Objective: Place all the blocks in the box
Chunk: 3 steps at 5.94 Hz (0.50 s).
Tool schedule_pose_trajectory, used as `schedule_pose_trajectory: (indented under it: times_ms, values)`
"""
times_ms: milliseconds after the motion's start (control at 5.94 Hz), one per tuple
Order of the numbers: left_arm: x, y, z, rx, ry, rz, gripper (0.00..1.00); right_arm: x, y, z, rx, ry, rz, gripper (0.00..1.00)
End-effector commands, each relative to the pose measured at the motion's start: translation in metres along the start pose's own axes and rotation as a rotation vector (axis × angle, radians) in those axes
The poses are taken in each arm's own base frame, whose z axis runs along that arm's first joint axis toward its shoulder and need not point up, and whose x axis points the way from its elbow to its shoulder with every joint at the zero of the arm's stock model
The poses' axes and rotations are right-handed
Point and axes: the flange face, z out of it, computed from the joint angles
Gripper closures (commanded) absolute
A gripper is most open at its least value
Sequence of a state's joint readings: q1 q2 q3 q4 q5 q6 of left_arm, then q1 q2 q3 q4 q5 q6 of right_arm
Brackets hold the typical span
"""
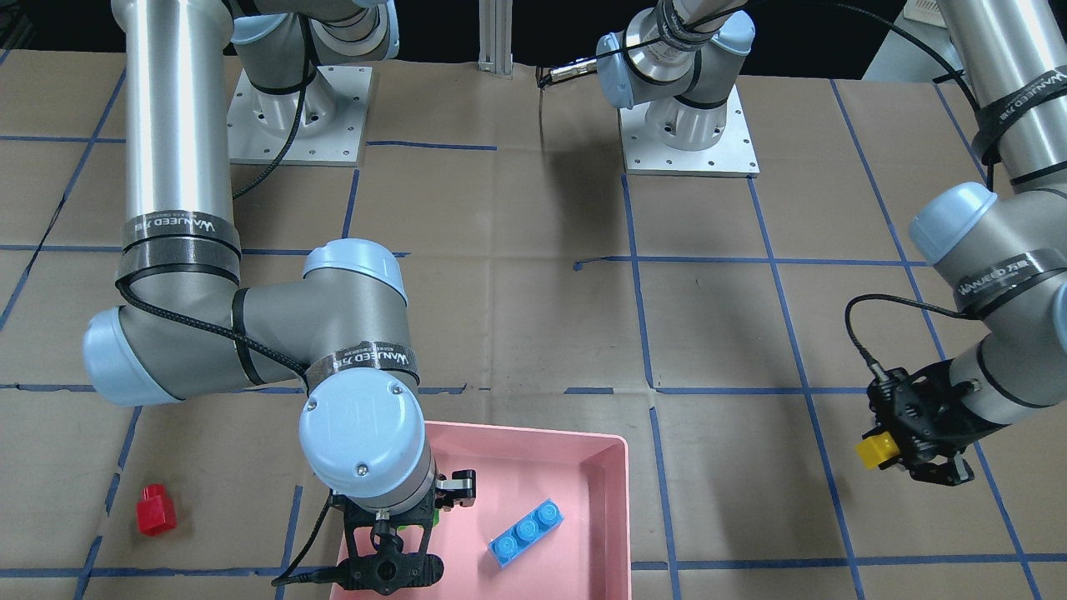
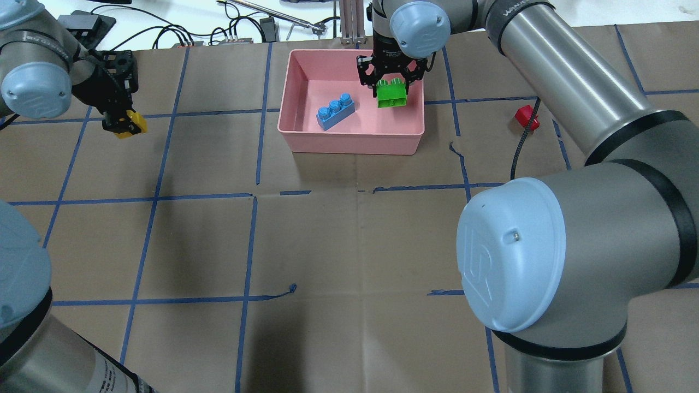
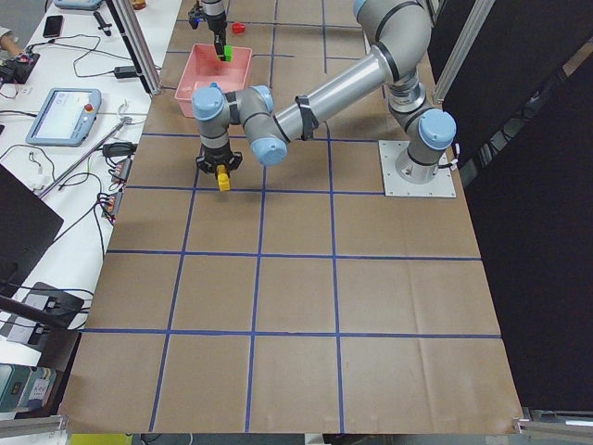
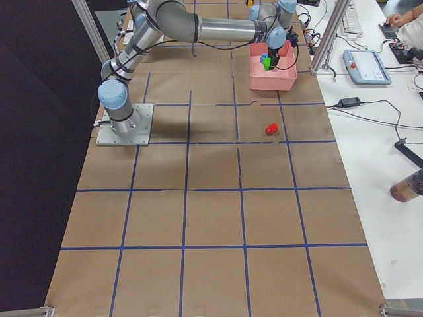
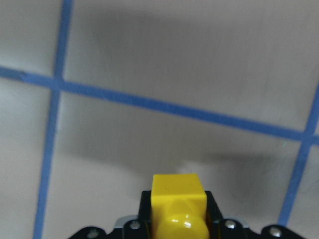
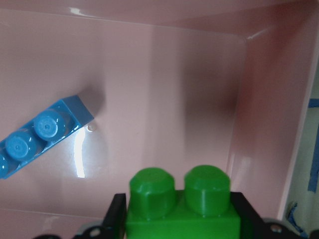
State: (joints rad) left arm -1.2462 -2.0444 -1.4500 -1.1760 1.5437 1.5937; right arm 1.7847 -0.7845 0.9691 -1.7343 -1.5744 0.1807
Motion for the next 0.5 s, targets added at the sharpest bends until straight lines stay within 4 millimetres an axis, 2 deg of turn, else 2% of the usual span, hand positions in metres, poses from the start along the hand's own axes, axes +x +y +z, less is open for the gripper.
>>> schedule_pose_trajectory:
  times_ms: [0, 168, 337]
  values:
    - [0.021, -0.081, -0.042, 0.000, -0.007, -0.269, 1.00, 0.002, 0.001, -0.015, 0.018, -0.001, 0.004, 0.00]
    - [0.030, -0.107, -0.045, 0.008, -0.009, -0.418, 1.00, 0.015, 0.001, -0.029, 0.027, 0.005, 0.015, 0.00]
    - [0.043, -0.152, -0.047, 0.019, -0.018, -0.622, 1.00, 0.055, -0.004, -0.051, 0.049, 0.006, 0.033, 0.00]
